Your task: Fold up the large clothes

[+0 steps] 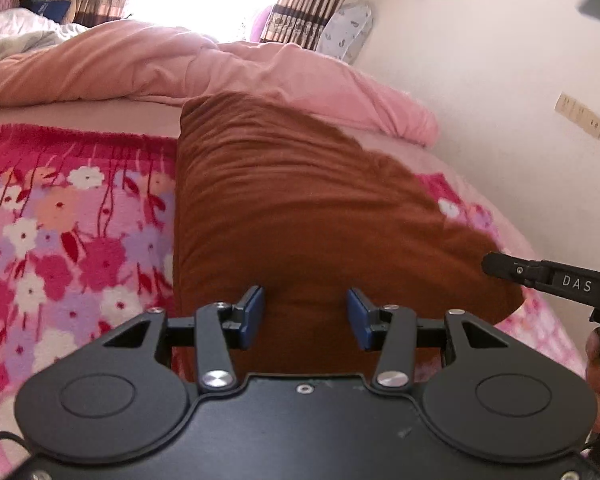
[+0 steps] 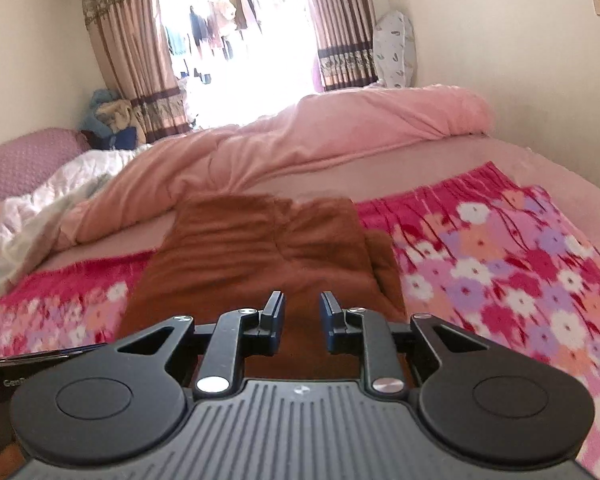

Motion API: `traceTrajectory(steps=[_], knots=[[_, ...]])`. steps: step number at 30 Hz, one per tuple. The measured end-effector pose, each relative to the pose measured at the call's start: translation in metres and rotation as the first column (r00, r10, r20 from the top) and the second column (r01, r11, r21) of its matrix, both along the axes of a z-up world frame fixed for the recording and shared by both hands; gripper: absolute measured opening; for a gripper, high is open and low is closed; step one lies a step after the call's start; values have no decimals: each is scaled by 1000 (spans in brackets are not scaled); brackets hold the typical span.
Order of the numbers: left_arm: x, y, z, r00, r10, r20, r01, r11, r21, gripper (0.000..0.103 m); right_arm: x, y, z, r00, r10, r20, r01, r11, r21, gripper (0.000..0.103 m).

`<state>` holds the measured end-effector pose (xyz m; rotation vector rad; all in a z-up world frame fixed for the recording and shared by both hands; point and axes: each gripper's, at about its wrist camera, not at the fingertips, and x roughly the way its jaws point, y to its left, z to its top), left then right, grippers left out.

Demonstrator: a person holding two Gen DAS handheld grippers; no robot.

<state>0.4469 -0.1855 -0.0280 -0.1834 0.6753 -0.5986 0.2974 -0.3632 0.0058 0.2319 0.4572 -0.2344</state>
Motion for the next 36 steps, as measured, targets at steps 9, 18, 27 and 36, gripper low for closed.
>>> traceTrajectory(steps=[9,18,27,36], knots=[[2,-4,-17,1000,-3,3,3,1000,-6,48,10,-19,-50,998,-26,-62,29,998,57,22],[-20,7,1,1000,8,20,-7,1000,-12,48,-15,-5,-34,999,-44,-2,44,999,27,25],[-31,8,-13,1000,-3,-19,2,999,-40,48,-33,-7,-28,997,-66,31,65,998,9,27],[-25,3,-27,999,-13,-40,12,999,-37,48,-21,-19,-61,996,-82,-24,83,994,64,26]])
